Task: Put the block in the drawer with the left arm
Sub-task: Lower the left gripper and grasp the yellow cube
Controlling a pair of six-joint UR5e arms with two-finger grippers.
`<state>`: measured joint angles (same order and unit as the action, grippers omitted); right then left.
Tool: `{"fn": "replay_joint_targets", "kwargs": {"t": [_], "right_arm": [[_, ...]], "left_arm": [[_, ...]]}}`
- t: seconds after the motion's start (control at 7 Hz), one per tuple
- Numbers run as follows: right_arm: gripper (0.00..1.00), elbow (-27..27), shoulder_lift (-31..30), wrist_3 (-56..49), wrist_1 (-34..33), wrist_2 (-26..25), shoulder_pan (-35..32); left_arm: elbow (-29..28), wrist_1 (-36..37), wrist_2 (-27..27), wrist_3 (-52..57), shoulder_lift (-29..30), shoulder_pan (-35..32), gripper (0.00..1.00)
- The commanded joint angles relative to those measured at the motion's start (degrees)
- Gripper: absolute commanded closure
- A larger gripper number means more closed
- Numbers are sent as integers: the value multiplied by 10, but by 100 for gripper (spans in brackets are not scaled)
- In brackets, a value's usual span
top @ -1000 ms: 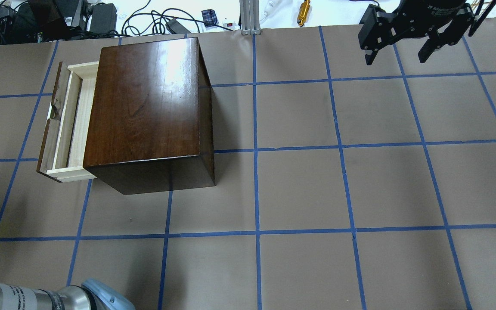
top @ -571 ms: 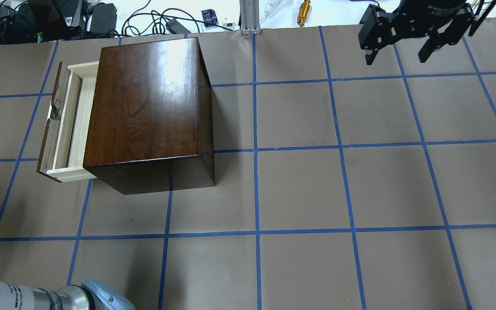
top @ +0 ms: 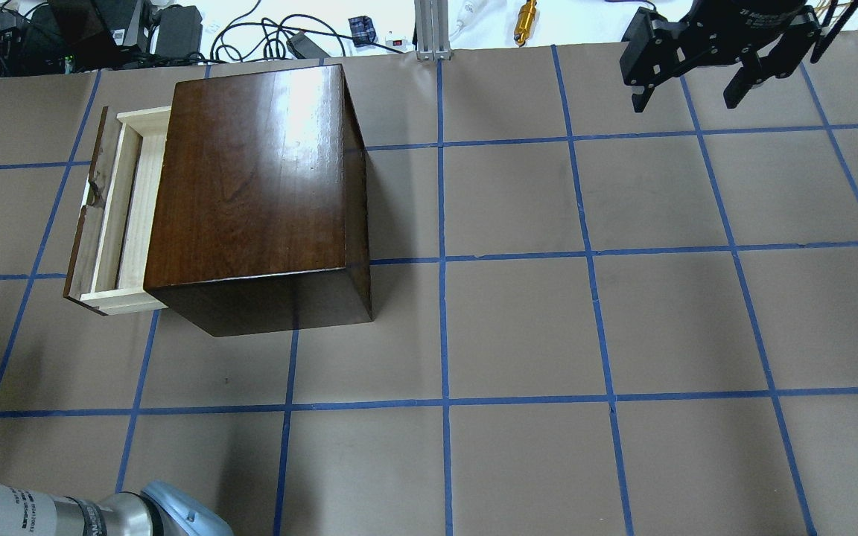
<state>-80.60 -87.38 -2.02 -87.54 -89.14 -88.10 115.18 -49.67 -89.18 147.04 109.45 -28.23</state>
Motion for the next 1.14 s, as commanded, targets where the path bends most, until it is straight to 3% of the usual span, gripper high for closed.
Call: {"fn": "replay_joint_targets", "kwargs": {"t": [0.0,0.43,0.57,0.71,1.0], "right_arm": [[0,0,0,0,0,0,-1],[0,0,0,0,0,0,-1],[0,0,0,0,0,0,0],[0,0,0,0,0,-1,-1],[0,0,0,0,0,0,0]], "left_arm": [[0,1,3,4,0,0,74],[-18,-10,5,-3,-38,-7,93],[-38,-32,15,-28,-62,-15,95],[-68,-102,22,-76,-79,-38,96],[-187,-274,42,-188,-95,-131,96]]}}
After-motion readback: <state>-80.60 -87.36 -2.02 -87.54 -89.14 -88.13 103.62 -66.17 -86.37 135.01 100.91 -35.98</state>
